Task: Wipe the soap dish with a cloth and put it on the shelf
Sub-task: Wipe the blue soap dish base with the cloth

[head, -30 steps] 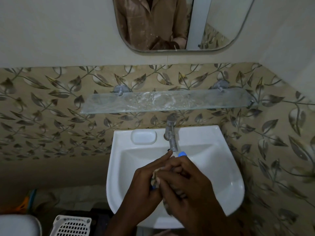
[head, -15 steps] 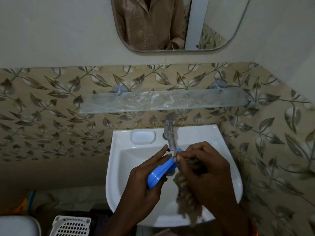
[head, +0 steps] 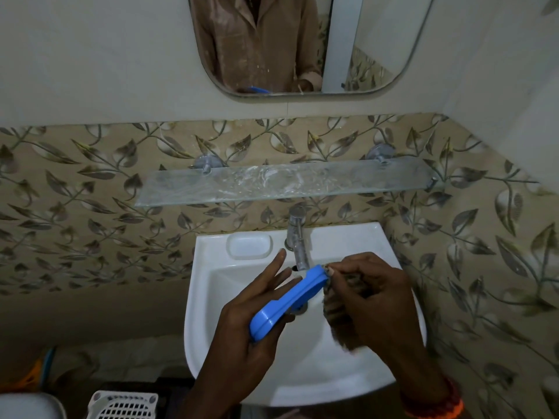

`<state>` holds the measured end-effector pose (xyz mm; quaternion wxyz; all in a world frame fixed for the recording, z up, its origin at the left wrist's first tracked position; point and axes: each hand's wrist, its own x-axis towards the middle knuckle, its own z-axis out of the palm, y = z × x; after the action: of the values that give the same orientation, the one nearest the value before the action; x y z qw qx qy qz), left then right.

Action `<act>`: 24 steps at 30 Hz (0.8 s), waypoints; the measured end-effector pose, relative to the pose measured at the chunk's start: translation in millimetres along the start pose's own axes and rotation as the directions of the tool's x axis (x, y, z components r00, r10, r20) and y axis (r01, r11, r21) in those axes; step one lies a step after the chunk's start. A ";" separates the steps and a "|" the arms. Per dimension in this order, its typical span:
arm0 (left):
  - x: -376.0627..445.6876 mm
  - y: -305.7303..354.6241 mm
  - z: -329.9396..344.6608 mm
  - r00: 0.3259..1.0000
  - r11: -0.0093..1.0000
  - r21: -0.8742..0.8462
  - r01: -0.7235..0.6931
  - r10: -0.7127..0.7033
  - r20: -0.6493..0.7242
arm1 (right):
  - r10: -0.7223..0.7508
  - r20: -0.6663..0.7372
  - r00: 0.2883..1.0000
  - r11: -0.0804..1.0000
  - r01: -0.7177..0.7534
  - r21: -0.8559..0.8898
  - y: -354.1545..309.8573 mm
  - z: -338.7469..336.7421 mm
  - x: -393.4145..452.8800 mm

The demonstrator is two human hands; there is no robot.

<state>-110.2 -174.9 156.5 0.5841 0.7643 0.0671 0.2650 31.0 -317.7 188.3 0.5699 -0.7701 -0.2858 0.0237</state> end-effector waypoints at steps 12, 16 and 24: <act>-5.2 11.6 4.2 1.000 0.998 -0.062 -0.004 0.005 0.005 | 0.171 -0.030 0.985 0.977 -0.166 0.135 -6.0 3.3 -7.6; -6.7 8.5 8.5 0.996 1.000 0.020 -0.004 0.006 -0.085 | 0.567 0.248 0.786 0.581 -0.594 0.556 -1.5 5.6 -18.3; -8.7 6.2 19.3 0.988 0.989 -0.025 0.145 -0.146 -0.050 | 0.522 0.429 0.737 0.361 -0.647 0.672 -6.9 14.7 -19.4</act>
<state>-109.5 -196.9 156.0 0.6081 0.7438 0.1349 0.2424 6.6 -312.8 183.7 0.7780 -0.4826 0.0088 0.4022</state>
